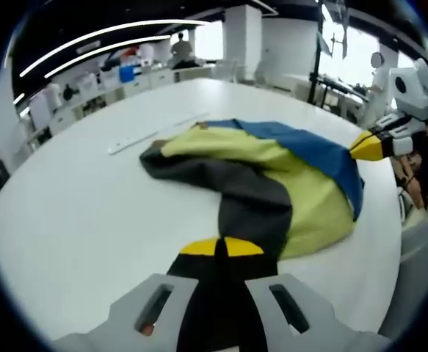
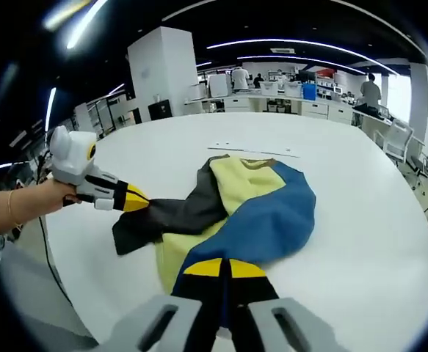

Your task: Fold the garment on the visible template until the final outline fits inside the template.

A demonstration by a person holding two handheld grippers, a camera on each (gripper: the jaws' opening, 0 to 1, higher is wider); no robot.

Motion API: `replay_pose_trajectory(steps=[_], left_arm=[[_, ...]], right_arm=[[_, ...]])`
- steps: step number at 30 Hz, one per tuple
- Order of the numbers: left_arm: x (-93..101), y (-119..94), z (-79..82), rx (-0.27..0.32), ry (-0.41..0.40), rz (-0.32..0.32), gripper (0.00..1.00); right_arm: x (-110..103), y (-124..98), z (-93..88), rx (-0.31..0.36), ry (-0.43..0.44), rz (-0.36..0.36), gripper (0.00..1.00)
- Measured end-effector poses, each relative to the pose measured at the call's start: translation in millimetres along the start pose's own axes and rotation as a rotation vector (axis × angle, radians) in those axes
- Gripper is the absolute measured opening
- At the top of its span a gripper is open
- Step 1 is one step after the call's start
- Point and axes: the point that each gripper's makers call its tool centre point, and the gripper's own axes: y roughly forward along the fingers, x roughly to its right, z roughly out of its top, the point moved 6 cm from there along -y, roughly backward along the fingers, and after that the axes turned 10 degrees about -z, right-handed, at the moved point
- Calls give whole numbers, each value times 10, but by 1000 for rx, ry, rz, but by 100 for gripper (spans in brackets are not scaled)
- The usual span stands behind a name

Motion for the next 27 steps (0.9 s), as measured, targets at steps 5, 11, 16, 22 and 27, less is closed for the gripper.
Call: replay_pose_trajectory(steps=[5, 11, 16, 22, 27], left_arm=[[-70, -113, -22, 13, -37, 28, 0], [-176, -304, -87, 28, -50, 66, 0], [-254, -403, -153, 25, -59, 99, 0], [-361, -527, -270, -21, -43, 178, 0], [-416, -591, -341, -30, -67, 206, 0]], right_arm=[[231, -42, 94, 25, -6, -52, 0], [674, -63, 219, 46, -37, -148, 0], [998, -40, 290, 45, -96, -227, 0], [1488, 38, 312, 22, -86, -361, 0], [1831, 138, 311, -2, -30, -420, 0]])
